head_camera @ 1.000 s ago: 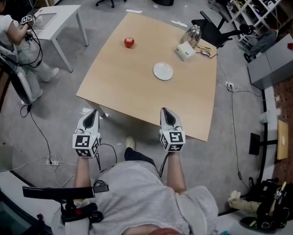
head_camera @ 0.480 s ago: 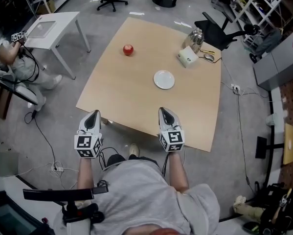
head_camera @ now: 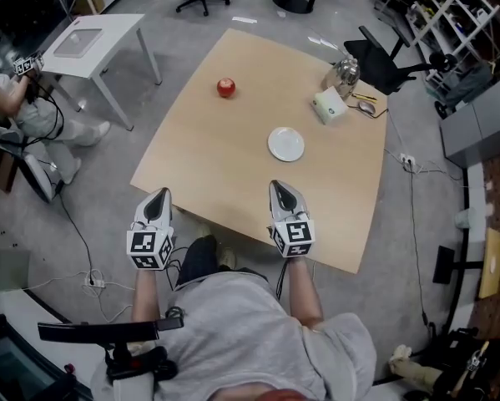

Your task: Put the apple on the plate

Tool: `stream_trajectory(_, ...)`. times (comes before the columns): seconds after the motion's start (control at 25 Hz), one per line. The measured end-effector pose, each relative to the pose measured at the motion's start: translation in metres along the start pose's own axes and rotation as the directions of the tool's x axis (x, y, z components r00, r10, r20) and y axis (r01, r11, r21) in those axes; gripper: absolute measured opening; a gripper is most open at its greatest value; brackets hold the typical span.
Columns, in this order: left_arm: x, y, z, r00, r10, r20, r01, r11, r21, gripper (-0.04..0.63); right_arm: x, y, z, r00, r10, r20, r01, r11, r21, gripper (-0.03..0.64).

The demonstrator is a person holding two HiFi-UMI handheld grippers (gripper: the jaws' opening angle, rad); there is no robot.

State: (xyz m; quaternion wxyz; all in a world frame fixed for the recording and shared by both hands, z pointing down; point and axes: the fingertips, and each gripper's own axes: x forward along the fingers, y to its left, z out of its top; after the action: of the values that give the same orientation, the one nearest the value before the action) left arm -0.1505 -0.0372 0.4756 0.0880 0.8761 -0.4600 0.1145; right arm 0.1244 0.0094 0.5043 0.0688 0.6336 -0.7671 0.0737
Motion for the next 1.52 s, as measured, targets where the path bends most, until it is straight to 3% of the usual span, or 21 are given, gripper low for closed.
stream_trajectory(0.36, 0.031, 0.032, -0.003, 1.0, 0.014, -0.018, -0.015, 1.0, -0.023, 0.02, 0.053, 0.005, -0.001, 0.999, 0.035, -0.024, -0.035, 0.999, -0.011, 0.006)
stream_trajectory(0.84, 0.105, 0.061, -0.014, 0.996, -0.031, -0.087, 0.026, 0.998, -0.064, 0.02, 0.144, -0.005, -0.004, 0.996, 0.051, -0.071, -0.053, 0.998, -0.017, 0.006)
stream_trajectory(1.52, 0.129, 0.1, -0.058, 0.978, -0.001, -0.209, -0.025, 0.992, -0.125, 0.02, 0.29, -0.028, 0.001, 0.993, 0.079, -0.083, -0.088, 0.99, -0.111, 0.008)
